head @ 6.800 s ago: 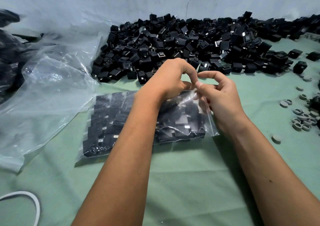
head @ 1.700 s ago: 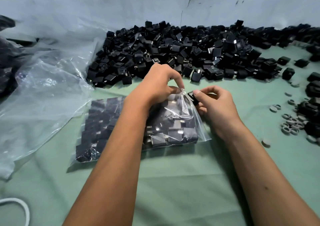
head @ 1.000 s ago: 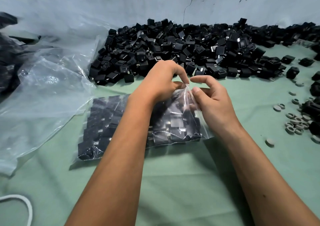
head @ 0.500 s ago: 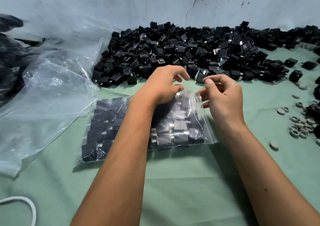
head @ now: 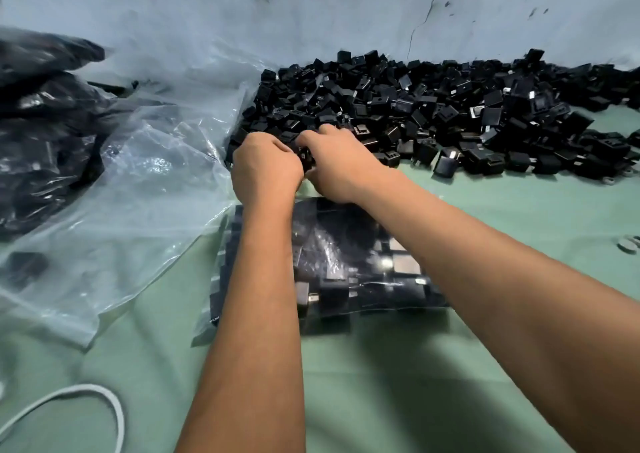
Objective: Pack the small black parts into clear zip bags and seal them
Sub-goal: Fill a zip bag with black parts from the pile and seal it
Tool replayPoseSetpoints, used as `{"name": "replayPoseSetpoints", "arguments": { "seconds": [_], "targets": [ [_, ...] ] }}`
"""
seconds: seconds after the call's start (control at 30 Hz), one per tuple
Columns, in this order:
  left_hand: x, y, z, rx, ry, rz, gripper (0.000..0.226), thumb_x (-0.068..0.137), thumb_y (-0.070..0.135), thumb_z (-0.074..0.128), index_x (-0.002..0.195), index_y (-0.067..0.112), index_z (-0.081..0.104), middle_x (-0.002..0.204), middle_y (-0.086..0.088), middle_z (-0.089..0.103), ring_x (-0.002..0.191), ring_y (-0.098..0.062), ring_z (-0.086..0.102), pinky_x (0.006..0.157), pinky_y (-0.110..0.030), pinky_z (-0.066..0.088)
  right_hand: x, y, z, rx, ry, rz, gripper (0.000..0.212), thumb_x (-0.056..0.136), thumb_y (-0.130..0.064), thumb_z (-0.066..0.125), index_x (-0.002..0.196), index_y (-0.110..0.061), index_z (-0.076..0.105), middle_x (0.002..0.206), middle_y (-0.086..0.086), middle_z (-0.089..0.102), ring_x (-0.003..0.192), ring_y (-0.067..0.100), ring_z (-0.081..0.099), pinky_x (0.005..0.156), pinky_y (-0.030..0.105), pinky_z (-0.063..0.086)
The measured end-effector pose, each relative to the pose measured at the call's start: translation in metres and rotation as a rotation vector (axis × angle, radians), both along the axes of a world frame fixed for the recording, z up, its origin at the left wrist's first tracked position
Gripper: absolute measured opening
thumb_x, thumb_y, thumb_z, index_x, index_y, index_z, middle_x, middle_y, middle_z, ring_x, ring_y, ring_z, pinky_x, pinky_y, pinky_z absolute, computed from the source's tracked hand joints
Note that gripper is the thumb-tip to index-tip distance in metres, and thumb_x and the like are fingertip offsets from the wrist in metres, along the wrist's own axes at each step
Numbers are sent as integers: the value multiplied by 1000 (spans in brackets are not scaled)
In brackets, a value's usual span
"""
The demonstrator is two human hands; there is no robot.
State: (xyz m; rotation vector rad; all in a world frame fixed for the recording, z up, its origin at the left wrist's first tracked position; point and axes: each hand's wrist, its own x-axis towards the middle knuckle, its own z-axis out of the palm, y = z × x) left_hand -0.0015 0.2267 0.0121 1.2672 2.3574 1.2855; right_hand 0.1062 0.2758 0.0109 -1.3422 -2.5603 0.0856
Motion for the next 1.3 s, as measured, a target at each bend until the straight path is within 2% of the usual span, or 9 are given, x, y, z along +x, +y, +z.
{"name": "replayPoseSetpoints", "arguments": {
  "seconds": [0.1, 0.17, 0.33, 0.57, 0.67, 0.83, 0.97, 1.13, 1.3],
  "targets": [
    [-2, -1, 6, 106, -43, 127, 24, 87, 12, 57, 91, 20, 78, 98, -3, 74, 93, -28, 65, 70, -27, 41, -25, 18, -7, 55, -183, 84, 67, 94, -16, 55, 156, -27, 30, 159, 4, 31, 142, 34, 30, 109, 47, 42],
    [-2, -1, 9, 147, -58, 144, 24, 84, 10, 57, 88, 21, 78, 90, 1, 72, 84, -24, 62, 69, -25, 41, -36, 25, -6, 16, -295, 101, 65, 95, -18, 53, 156, -28, 33, 162, 3, 27, 139, 34, 30, 111, 46, 41],
    [-2, -1, 9, 160, -98, 136, 27, 82, 7, 55, 83, 22, 78, 82, 5, 70, 76, -19, 58, 57, -20, 37, -36, 29, -8, -81, -297, 77, 19, 95, -31, 64, 109, -19, 65, 129, 8, 48, 126, 31, 50, 105, 42, 46],
    [7, -1, 10, 182, -134, 75, 33, 78, 3, 49, 79, 21, 77, 73, 8, 68, 62, -5, 54, 48, -16, 31, 17, 27, 0, -84, -213, -18, 56, 91, -56, 68, 130, -16, 65, 128, 11, 59, 123, 33, 53, 101, 41, 47],
    [11, 1, 11, 186, -142, 10, 32, 77, 2, 51, 77, 21, 76, 71, 9, 68, 67, -5, 61, 51, -16, 36, 46, 16, 3, 10, 24, -108, 53, 91, -58, 65, 129, -20, 67, 127, 10, 55, 126, 31, 43, 106, 42, 41],
    [28, 4, 12, 110, -115, -247, 36, 78, -1, 52, 76, 27, 76, 73, 12, 69, 69, -2, 64, 56, -16, 43, 107, -25, -12, -31, 714, -300, 27, 97, -31, 70, 121, -20, 72, 107, -2, 69, 92, 15, 67, 93, 42, 57],
    [63, 2, 10, -54, 47, -685, 52, 84, -11, 54, 90, 35, 78, 109, 10, 72, 103, -7, 65, 91, -27, 55, 149, -68, -37, -143, 1151, -434, 19, 96, -14, 69, 111, -24, 74, 101, -2, 75, 92, 19, 74, 80, 33, 63],
    [99, -3, -1, -239, 224, -934, 53, 95, 0, 53, 109, 47, 73, 135, -4, 50, 125, -23, 52, 111, -42, 45, 166, -83, -56, -211, 1257, -438, 14, 90, -14, 77, 96, -26, 79, 85, -8, 78, 78, 8, 70, 70, 25, 56],
    [114, -2, -6, -194, 450, -964, 38, 94, 2, 62, 104, 37, 74, 124, -3, 53, 131, -26, 34, 110, -48, 37, 172, -78, -57, -218, 1261, -409, 17, 88, -12, 79, 102, -23, 77, 90, 0, 78, 81, 10, 75, 74, 25, 60]
  ]
}}
